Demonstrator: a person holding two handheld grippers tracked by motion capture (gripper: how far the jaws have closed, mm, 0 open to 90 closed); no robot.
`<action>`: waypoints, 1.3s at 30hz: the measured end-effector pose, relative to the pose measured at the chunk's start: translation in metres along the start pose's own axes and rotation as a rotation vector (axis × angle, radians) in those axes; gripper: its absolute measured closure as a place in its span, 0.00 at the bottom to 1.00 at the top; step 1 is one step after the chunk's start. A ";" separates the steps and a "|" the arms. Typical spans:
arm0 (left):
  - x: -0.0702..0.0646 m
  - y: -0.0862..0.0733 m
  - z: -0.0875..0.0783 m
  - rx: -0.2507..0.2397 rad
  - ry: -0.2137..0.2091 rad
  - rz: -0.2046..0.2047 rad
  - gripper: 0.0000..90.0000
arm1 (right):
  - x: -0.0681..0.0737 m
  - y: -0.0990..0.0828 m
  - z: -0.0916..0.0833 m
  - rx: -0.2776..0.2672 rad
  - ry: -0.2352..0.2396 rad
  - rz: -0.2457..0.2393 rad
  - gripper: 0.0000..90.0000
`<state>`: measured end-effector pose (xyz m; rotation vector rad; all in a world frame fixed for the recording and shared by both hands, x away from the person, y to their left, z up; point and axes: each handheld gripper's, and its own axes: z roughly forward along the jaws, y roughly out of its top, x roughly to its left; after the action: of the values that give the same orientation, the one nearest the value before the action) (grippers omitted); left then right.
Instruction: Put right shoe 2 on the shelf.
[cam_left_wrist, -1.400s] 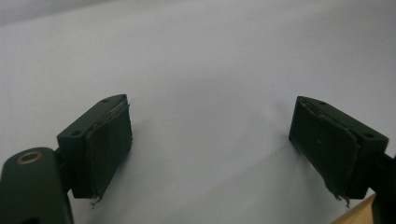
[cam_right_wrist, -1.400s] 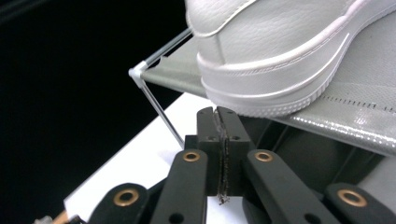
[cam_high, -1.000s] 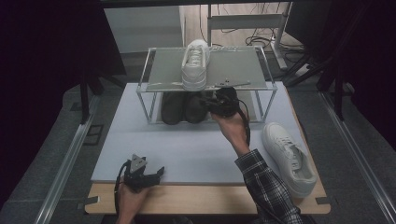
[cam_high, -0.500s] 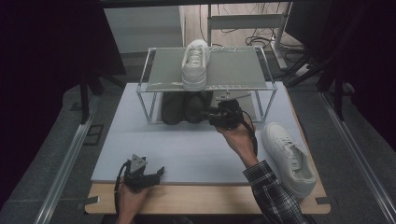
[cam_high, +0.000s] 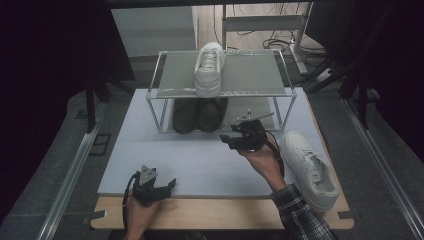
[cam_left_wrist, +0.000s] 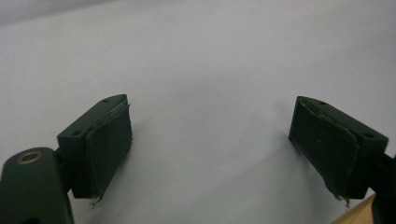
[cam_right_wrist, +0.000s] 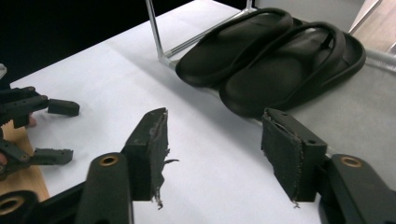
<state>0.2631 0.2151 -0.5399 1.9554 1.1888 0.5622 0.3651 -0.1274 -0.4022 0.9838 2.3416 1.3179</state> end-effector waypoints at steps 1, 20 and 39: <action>0.000 0.000 0.000 0.000 0.000 0.000 0.14 | -0.001 -0.002 -0.001 0.003 0.000 0.003 0.43; 0.000 0.000 0.000 0.000 0.000 -0.003 0.14 | -0.020 -0.030 -0.027 0.082 -0.079 0.019 0.44; 0.000 0.000 0.000 0.000 0.001 -0.002 0.14 | -0.047 -0.049 -0.069 0.186 -0.159 0.082 0.89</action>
<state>0.2631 0.2149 -0.5399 1.9537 1.1908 0.5626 0.3415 -0.2214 -0.4098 1.2039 2.3555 1.0211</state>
